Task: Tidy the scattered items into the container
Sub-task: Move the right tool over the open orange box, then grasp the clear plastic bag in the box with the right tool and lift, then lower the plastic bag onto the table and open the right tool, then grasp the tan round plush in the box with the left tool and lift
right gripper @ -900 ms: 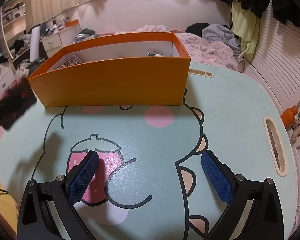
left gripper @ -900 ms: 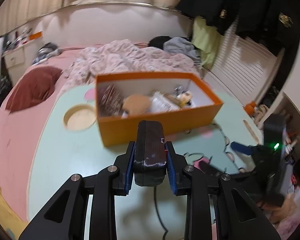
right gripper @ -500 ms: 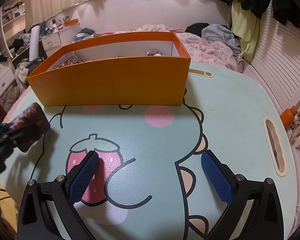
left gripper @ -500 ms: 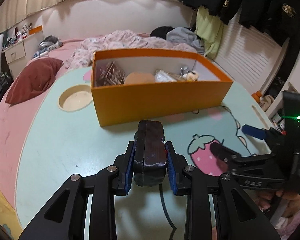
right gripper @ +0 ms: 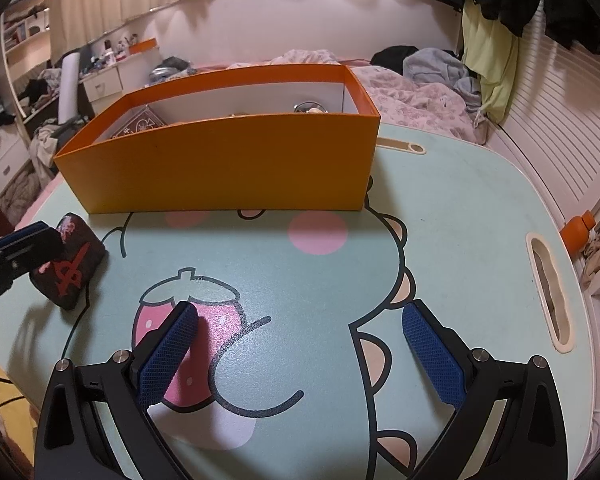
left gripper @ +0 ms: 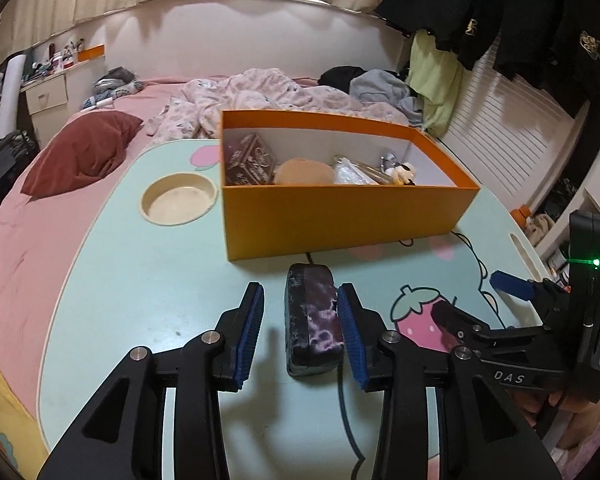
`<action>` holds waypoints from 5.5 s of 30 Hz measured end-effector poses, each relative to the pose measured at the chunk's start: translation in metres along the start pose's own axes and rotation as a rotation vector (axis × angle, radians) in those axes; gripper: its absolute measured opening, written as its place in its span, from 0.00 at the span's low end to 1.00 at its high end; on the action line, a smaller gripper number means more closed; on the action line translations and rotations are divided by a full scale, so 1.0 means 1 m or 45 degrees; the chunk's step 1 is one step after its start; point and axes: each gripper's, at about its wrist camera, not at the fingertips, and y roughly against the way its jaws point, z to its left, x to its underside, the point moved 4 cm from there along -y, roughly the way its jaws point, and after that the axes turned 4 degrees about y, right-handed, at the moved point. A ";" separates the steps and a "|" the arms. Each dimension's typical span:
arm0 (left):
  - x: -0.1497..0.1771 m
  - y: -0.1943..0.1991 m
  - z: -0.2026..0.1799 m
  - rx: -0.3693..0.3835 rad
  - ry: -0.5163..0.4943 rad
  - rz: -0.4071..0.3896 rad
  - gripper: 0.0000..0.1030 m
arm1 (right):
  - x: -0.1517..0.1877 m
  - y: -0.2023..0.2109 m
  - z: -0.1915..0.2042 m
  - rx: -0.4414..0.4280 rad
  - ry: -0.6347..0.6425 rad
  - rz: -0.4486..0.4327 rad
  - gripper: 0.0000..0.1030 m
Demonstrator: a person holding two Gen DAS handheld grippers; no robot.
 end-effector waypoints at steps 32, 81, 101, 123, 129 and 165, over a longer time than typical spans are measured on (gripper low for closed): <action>-0.003 0.021 0.022 -0.044 0.087 -0.117 0.74 | -0.006 0.014 0.006 -0.025 -0.011 -0.060 0.99; 0.000 0.032 0.034 -0.006 0.104 -0.137 0.74 | -0.149 0.034 0.044 -0.274 0.047 -0.103 0.84; 0.002 0.033 0.042 0.006 0.130 -0.135 0.74 | -0.160 -0.059 0.043 -0.488 0.100 0.506 0.35; -0.001 0.037 0.046 -0.016 0.141 -0.152 0.74 | -0.131 0.052 0.031 -0.641 0.089 0.125 0.24; -0.008 0.039 0.042 -0.033 0.128 -0.148 0.74 | -0.059 0.032 0.043 -0.639 0.114 0.217 0.24; -0.111 -0.139 -0.042 -0.205 -0.259 0.501 0.49 | -0.024 0.036 -0.013 -0.653 -0.141 0.007 0.56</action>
